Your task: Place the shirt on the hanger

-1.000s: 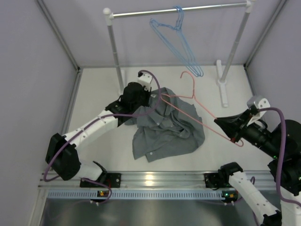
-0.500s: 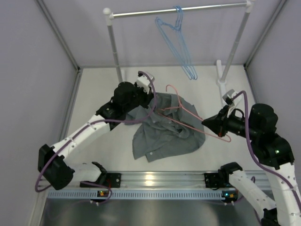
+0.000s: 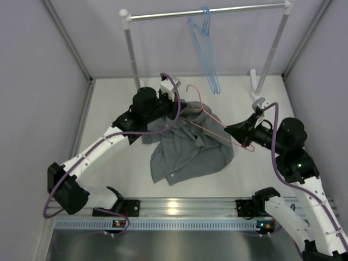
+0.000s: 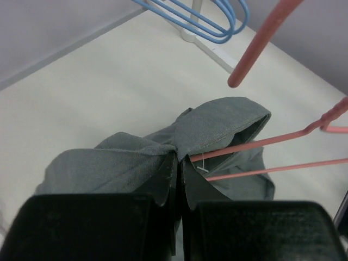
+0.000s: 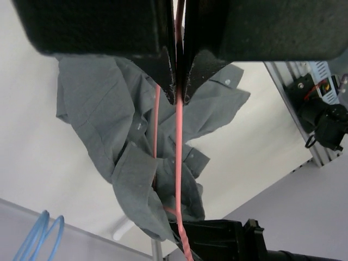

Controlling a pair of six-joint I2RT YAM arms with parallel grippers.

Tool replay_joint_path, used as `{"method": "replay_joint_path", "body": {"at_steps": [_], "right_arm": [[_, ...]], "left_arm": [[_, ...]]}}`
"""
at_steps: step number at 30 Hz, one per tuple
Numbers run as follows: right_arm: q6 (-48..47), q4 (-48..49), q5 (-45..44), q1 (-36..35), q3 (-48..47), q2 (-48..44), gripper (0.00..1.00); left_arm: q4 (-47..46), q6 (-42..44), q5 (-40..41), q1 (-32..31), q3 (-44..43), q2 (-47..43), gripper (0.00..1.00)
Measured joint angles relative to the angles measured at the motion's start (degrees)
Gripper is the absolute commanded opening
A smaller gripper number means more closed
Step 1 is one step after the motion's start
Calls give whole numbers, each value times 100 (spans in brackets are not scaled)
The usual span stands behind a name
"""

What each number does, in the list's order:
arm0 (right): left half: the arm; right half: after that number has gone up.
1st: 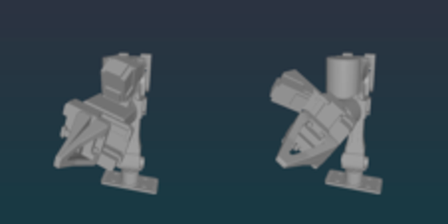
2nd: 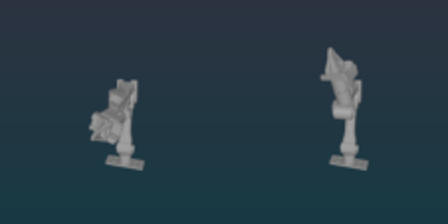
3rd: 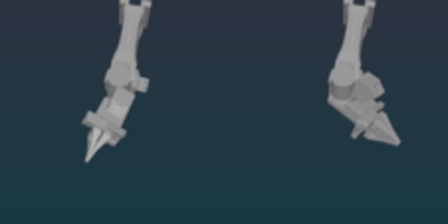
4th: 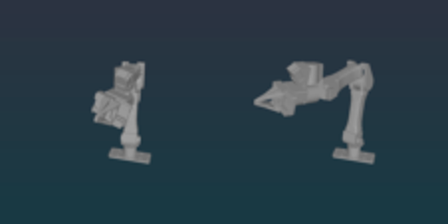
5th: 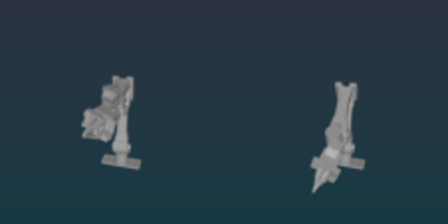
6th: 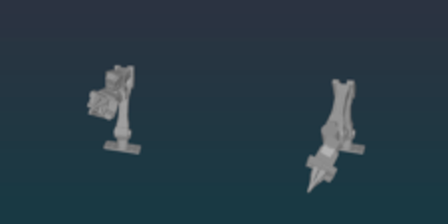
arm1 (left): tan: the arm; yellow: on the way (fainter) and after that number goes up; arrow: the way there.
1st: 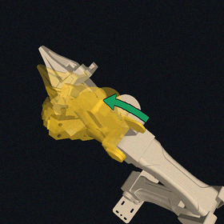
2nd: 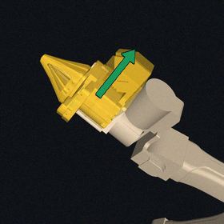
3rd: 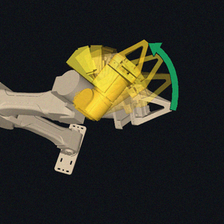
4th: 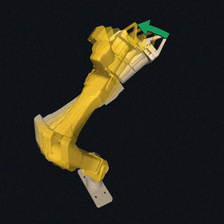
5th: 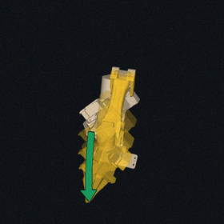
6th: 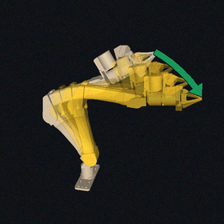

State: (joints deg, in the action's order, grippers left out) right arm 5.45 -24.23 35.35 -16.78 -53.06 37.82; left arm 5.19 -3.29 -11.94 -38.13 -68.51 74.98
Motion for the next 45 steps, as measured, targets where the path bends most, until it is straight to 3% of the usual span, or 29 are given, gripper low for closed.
{"method": "replay_joint_path", "body": {"at_steps": [6, 13, 21, 29, 37, 45], "right_arm": [[457, 1777, 70, -2, 1156, 275, 0], [562, 2612, 1088, 4, 1257, 758, 0], [909, 3401, 1950, 9, 833, 826, 0], [1003, 3987, 2022, 9, 374, 774, 0], [1287, 4223, 1602, 9, 389, 1606, 0], [1615, 4118, 1327, -33, 501, 2396, 0]], "left_arm": [[369, -988, 372, 26, -378, 485, 0], [826, -599, 387, 140, -531, 426, 0], [1397, 120, -935, 1207, -1539, 170, 0], [2256, -164, -1794, 1322, -3563, 979, 0], [2568, -579, -2105, 1335, -3027, 1296, 0], [2625, -1034, -1152, 1357, -1976, 935, 0]]}}
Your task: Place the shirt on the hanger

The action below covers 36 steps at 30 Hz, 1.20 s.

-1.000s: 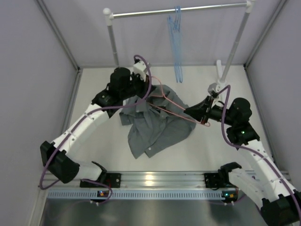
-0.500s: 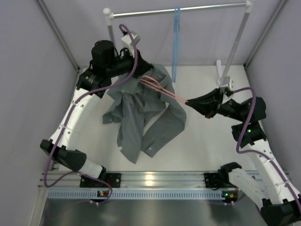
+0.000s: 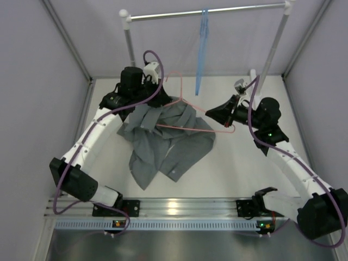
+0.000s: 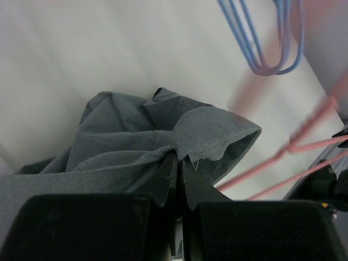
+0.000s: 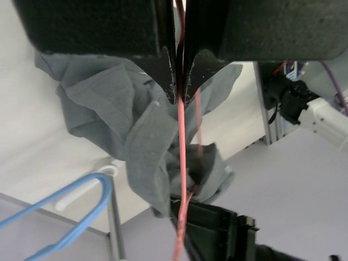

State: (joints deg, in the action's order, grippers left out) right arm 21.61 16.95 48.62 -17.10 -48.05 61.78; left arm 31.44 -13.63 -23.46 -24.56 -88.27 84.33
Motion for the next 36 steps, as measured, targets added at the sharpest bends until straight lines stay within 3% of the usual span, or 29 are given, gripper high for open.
{"method": "replay_joint_path", "body": {"at_steps": [5, 10, 16, 26, 36], "right_arm": [[-20, 39, -568, -11, 269, -214, 0], [848, 1281, -544, -44, 977, 57, 0], [1292, 2586, -730, -184, 1652, 638, 0], [144, 2616, -1036, -651, 1314, 514, 0], [-719, 2105, -1453, -1073, 1110, 542, 0]], "left_arm": [[-195, -570, 868, -15, 619, -623, 0], [-1128, -1423, 927, -22, 1698, -1187, 0], [-1379, -1952, 966, -28, 1963, -1117, 0], [-1040, -1134, 964, -66, 911, -396, 0], [-743, -562, 1128, -151, 793, -289, 0]]}}
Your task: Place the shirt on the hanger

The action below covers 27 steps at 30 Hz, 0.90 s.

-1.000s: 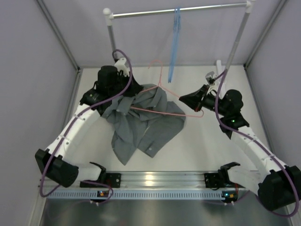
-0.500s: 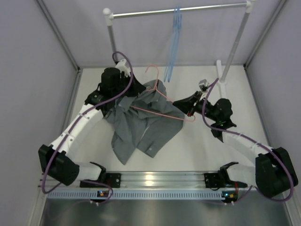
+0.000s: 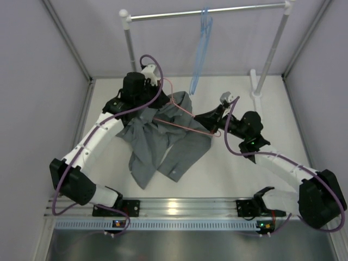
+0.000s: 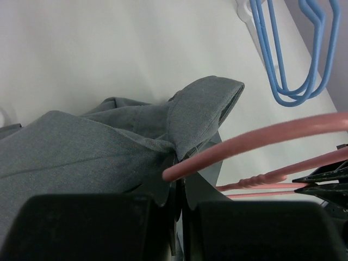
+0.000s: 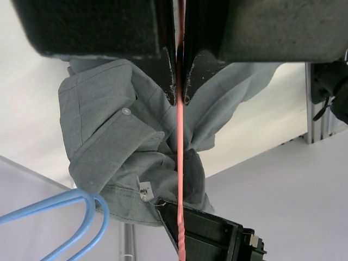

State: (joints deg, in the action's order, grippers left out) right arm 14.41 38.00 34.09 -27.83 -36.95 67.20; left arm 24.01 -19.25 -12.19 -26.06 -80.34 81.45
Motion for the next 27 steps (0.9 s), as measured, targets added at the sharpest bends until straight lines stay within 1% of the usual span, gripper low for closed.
{"method": "replay_joint_path", "body": {"at_steps": [6, 14, 16, 20, 21, 22, 23, 24, 25, 27], "right_arm": [[-275, -63, -348, -133, 0, 0, 0], [-304, -70, -605, -168, 0, 11, 0], [-299, -50, -654, -170, 0, 22, 0], [-284, -9, -728, -168, 15, 72, 0], [-284, 13, -750, -170, 22, 81, 0], [-282, 42, -776, -168, 48, 83, 0], [-280, 68, -809, -170, 92, 83, 0], [-275, 118, -848, -170, 138, 85, 0], [-262, 195, -907, -170, 208, 92, 0], [-203, 409, -1067, -168, 326, 125, 0]], "left_arm": [[17, 39, 190, -90, -57, 46, 0], [9, 9, 463, -160, -57, 46, 0], [2, -9, 518, -181, -57, 46, 5], [2, -9, 737, -267, -57, 46, 12], [-2, -9, 807, -299, -57, 46, 16], [-2, -11, 868, -328, -57, 44, 25], [-4, 2, 914, -361, -57, 42, 30], [0, -2, 960, -391, -57, 35, 38], [11, -48, 1049, -417, -57, 13, 53], [81, -55, 1128, -468, -57, -35, 71]]}}
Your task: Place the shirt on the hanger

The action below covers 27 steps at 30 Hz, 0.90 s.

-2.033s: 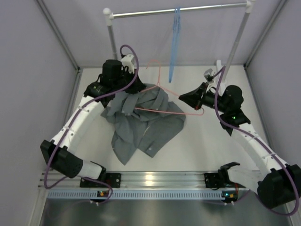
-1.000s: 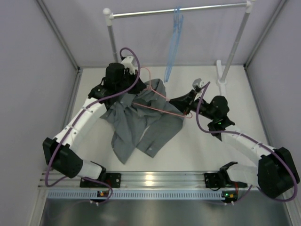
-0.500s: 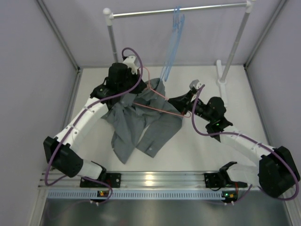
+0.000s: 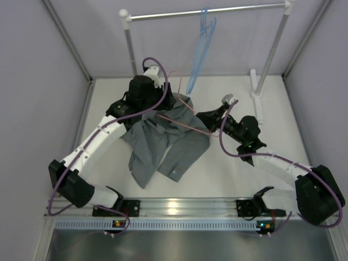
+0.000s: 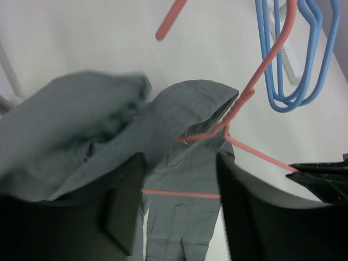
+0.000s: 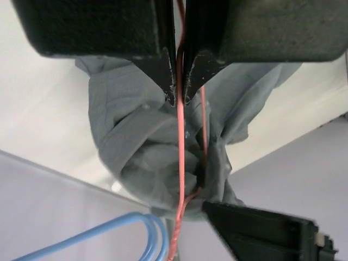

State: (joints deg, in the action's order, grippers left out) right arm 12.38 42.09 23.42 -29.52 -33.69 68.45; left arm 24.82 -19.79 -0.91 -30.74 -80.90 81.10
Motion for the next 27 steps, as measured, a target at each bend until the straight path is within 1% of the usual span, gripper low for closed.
{"method": "replay_joint_path", "body": {"at_steps": [1, 2, 3, 9, 11, 15, 18, 21, 23, 24, 27], "right_arm": [[46, 157, -68, 0, 37, 42, 0], [87, 328, -125, 0, 72, 94, 0], [140, 516, -173, 0, 101, 164, 0], [437, 1416, -254, 0, 146, 682, 0], [479, 1574, -256, 0, 146, 793, 0], [476, 1720, -260, 0, 144, 824, 0], [420, 1729, -289, 0, 144, 824, 0], [376, 1740, -326, 0, 146, 833, 0], [372, 1882, -326, 0, 144, 933, 0], [376, 1941, -321, 0, 144, 1008, 0], [431, 2116, -295, 0, 144, 1309, 0]], "left_arm": [[63, 13, 101, -28, 0, -42, 79], [133, 9, 221, -57, 0, -92, 93], [197, -7, 372, -76, 0, -153, 98], [778, -85, 1517, -87, -66, -708, 98], [911, -85, 1919, -83, -70, -962, 99], [935, 138, 2441, -81, 57, -1357, 98], [743, 468, 2586, -81, 503, -1482, 99], [452, 756, 2452, -79, 1023, -1340, 98], [262, 942, 2308, -81, 1325, -1161, 93], [177, 1016, 2277, -81, 1410, -1043, 92], [-155, 1228, 2315, -79, 1429, -612, 88]]}}
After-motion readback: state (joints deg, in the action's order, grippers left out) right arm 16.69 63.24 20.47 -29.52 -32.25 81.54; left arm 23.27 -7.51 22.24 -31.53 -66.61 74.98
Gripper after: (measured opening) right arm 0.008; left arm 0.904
